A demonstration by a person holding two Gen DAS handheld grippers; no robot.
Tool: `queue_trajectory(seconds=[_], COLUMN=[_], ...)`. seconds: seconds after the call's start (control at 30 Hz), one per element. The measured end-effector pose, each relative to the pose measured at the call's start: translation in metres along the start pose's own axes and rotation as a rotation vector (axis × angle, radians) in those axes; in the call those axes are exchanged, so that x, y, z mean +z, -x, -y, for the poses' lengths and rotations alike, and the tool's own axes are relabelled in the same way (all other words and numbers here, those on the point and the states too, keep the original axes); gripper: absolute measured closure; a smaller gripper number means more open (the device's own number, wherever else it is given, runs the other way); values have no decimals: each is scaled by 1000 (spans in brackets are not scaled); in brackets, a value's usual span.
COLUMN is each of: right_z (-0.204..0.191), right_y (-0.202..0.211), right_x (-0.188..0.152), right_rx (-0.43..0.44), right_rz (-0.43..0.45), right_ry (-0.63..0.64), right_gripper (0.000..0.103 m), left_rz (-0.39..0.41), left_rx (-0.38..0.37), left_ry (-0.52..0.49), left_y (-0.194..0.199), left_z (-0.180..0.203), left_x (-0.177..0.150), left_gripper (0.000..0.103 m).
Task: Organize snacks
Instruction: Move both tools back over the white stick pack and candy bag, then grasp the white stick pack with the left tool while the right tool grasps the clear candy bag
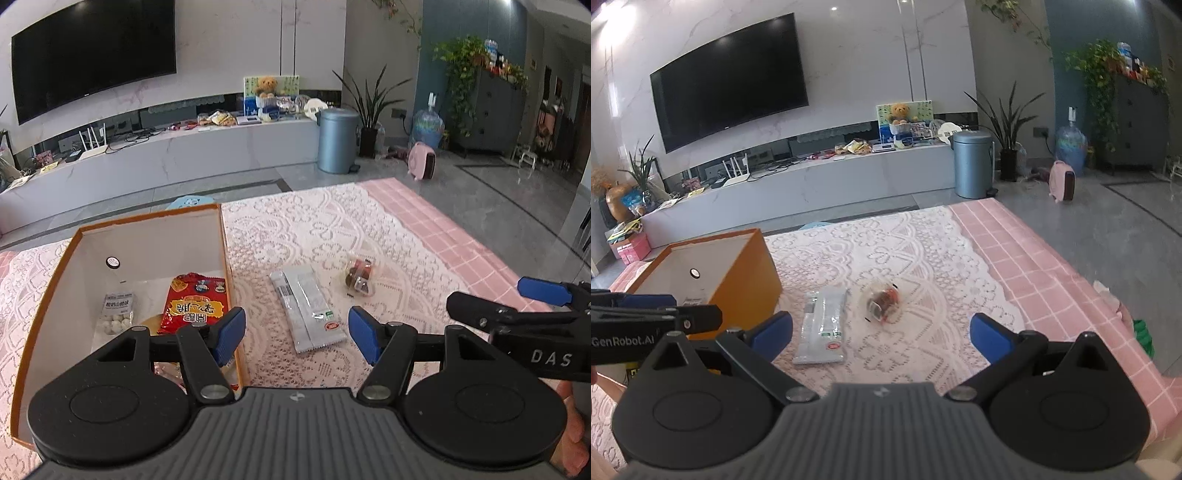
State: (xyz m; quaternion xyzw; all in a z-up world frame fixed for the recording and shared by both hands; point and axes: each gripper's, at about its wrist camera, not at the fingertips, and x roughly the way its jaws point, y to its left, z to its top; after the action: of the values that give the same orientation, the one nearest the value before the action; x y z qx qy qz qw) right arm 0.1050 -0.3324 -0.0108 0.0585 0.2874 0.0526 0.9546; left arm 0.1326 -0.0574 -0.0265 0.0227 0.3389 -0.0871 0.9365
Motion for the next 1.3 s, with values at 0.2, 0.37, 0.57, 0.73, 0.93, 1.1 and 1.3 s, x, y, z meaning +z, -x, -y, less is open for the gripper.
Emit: queue_trajectory(seconds=[0.2, 0.37, 0.57, 0.73, 0.93, 1.1, 1.3], right_z=[9, 14, 22, 26, 25, 24, 23], right_y=[-16, -32, -58, -74, -93, -111, -135], right_x=[-7, -10, -13, -13, -8, 0, 6], right_rx=[2, 7, 9, 27, 23, 79, 118], right_rz=[-8, -37, -83, -128, -133, -133, -126], right_ry=[-5, -7, -18, -18, 27, 20, 108], right_gripper=[5, 17, 31, 32, 34, 42, 45], left_rz=[-32, -63, -101, -126, -135, -148, -167], left_rx=[-7, -9, -8, -6, -10, -13, 22], left_ry=[0, 6, -4, -9, -48, -72, -43], left_y=[-18, -36, -58, -76, -96, -109, -122], left_z=[1, 2, 3, 3, 13, 20, 16], left_x=[2, 4, 4, 6, 13, 20, 27], left_gripper=[28, 28, 29, 30, 30, 39, 42])
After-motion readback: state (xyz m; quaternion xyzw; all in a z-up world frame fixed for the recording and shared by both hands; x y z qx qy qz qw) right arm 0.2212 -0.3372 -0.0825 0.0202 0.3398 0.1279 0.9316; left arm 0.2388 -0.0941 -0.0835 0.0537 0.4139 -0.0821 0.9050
